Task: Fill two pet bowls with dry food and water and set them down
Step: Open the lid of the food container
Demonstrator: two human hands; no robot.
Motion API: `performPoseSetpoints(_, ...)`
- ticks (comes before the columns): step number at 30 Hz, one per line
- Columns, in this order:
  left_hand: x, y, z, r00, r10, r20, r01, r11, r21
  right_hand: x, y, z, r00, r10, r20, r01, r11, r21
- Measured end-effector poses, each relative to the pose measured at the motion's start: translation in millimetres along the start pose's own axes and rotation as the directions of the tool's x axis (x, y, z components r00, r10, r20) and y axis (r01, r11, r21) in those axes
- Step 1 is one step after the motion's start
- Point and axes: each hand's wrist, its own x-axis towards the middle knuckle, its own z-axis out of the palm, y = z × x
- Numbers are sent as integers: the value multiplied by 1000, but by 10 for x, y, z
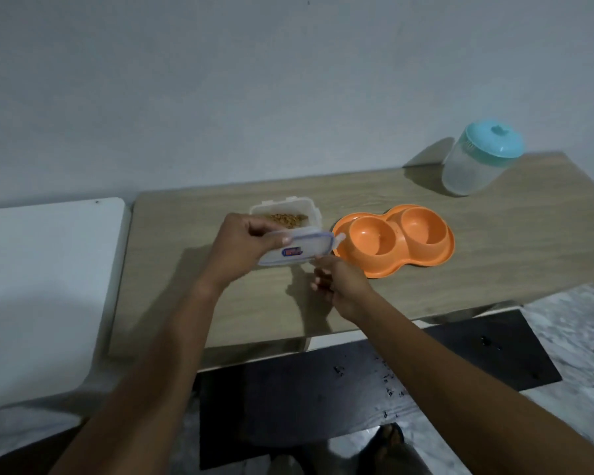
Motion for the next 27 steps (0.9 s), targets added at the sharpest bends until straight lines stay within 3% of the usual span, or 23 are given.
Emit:
performPoseSetpoints(4,-435,-279,119,1000,-27,-13,28,996,85,-74,-75,-160,991,133,28,-135,981,137)
performPoseSetpoints(6,-578,-421,191,998,-70,-3,69,991,116,-86,-61,-190,993,119,9,-119,993,-11)
performPoseSetpoints(8,-668,-505,239,994,-106,38,97,978,184,-55,10,-188,999,12,-31,-19,966,-257)
performPoseSetpoints(11,-729,-483,255,971,-205,125,160,940,300,-15,129,-167,976,-205,-71,125,802,-585)
performPoseSetpoints(13,-670,-446,241,968,-235,89,211,952,222,-26,166,-151,930,-364,-47,202,615,-762)
performPoseSetpoints(15,-533,-431,228,967,-239,-87,247,963,110,-59,188,-139,882,-470,-13,222,441,-870)
performPoseSetpoints(18,-231,-425,221,881,-202,-428,307,932,192,-104,220,-128,846,-533,-7,198,325,-925)
performPoseSetpoints(20,-33,-455,215,824,-264,-501,405,893,195,-117,256,-131,824,-566,20,182,232,-956)
performPoseSetpoints(22,132,-511,223,788,-426,-445,523,844,119,-117,289,-145,810,-586,36,150,147,-978)
performPoseSetpoints(25,256,-541,210,761,-564,-320,542,824,-163,-101,234,-143,787,-615,48,199,180,-963)
performPoseSetpoints(27,279,-519,211,763,-566,-313,515,824,-236,-94,97,-139,790,-613,35,268,293,-918)
